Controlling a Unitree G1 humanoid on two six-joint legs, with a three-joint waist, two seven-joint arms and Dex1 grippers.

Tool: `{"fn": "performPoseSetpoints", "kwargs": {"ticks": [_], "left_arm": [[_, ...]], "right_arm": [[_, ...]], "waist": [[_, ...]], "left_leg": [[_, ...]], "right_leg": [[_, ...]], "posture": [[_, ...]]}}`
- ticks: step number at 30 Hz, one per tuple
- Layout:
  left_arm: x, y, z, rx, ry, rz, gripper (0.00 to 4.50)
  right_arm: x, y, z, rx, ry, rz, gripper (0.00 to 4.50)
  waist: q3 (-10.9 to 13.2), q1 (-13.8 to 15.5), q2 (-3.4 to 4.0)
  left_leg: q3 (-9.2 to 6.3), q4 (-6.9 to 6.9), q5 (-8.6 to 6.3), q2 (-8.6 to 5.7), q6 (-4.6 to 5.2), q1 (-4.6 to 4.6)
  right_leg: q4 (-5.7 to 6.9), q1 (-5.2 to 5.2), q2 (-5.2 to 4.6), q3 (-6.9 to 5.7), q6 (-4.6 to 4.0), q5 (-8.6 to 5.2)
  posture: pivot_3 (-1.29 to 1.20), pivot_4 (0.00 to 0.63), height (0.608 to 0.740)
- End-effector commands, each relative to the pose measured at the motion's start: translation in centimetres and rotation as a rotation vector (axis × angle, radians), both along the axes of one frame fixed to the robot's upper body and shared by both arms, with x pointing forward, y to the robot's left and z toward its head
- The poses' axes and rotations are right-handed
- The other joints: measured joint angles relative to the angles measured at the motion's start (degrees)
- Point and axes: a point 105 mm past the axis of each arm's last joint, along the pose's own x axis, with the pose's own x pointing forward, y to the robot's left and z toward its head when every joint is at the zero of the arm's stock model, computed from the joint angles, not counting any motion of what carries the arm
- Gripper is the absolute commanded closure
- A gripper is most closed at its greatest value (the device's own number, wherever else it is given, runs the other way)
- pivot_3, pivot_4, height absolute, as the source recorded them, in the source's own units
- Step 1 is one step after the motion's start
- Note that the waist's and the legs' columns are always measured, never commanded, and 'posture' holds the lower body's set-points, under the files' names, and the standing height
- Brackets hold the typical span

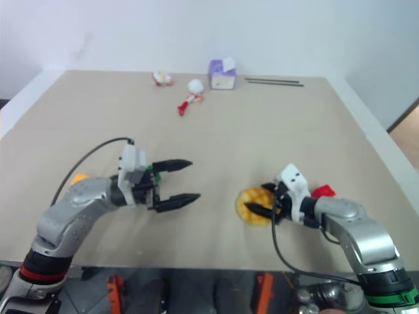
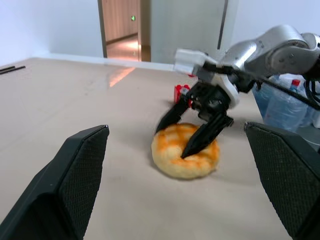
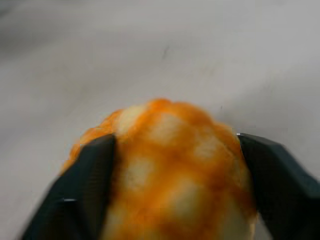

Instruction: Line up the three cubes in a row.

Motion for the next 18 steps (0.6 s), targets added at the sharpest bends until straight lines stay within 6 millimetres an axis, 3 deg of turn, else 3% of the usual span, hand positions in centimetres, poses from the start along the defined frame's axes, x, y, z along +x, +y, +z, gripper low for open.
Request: {"fn": "performPoseSetpoints", "kwargs": {"ticks": [1, 6, 8, 10, 13, 15, 18], "left_arm": [[0.2, -0.3, 0.7, -0.003, -0.043, -0.005, 0.0], [0.4, -0.7, 0.7, -0.004, -0.052, -0.012, 0.0], [0.5, -0.9, 0.6, -0.002, -0.059, -0.015, 0.0], [0.9, -1.1, 0.7, -0.004, -0.073, -0.007, 0.0], [1.8, -1.6, 1.0, -0.018, -0.076, -0.003, 0.0], [2.2, -2.5, 1.0, -0.027, -0.086, -0.013, 0.0], [2.8, -4.2, 1.1, -0.066, -0.091, -0.028, 0.0]], "right_arm": [[-0.5, -0.4, -0.8, -0.016, 0.061, -0.014, 2.34], [-0.6, -0.2, -0.2, 0.027, 0.066, -0.015, 4.02], [-0.6, 0.0, 0.2, 0.066, 0.057, -0.028, 4.47], [-0.3, 0.0, 1.3, 0.13, 0.016, -0.05, 4.47], [1.4, -0.9, 5.5, 0.305, -0.199, -0.134, 4.47], [3.0, -3.2, 7.6, 0.349, -0.324, -0.286, 4.47], [5.3, -8.5, 8.5, 0.285, -0.435, -0.606, 4.47]], "waist": [[0.0, -0.01, -0.01], [0.0, 0.02, -0.01], [0.0, 0.04, -0.01], [0.0, 0.03, -0.01], [0.03, -0.01, 0.03], [0.05, -0.1, 0.1], [0.04, -0.09, 0.09]], "left_leg": [[0.0, 0.06, 0.0, 0.0, 0.0, 0.0], [0.01, 0.36, 0.0, -0.02, 0.0, -0.04], [0.01, 0.39, 0.0, -0.04, 0.0, -0.05], [0.0, 0.39, 0.0, -0.04, 0.0, -0.06], [-0.03, 0.38, 0.01, -0.04, 0.01, -0.11], [0.03, 0.4, 0.02, -0.05, 0.02, -0.12], [0.05, 0.45, 0.04, -0.1, 0.04, -0.13]], "right_leg": [[0.0, 0.03, 0.0, 0.0, -0.14, -0.07], [0.0, 0.1, -0.04, 0.02, -0.1, -0.01], [0.0, 0.11, -0.05, 0.02, -0.08, 0.0], [0.0, 0.1, -0.04, 0.02, -0.08, 0.01], [0.01, 0.04, -0.01, 0.02, -0.08, 0.05], [0.01, 0.01, -0.02, 0.08, -0.03, 0.11], [0.0, 0.03, -0.05, 0.11, 0.02, 0.16]], "posture": [[0.0, 0.15, 0.74], [0.0, 0.15, 0.74], [0.0, 0.15, 0.74], [0.0, 0.15, 0.74], [0.0, 0.15, 0.74], [0.0, 0.15, 0.74], [0.0, 0.15, 0.74]]}}
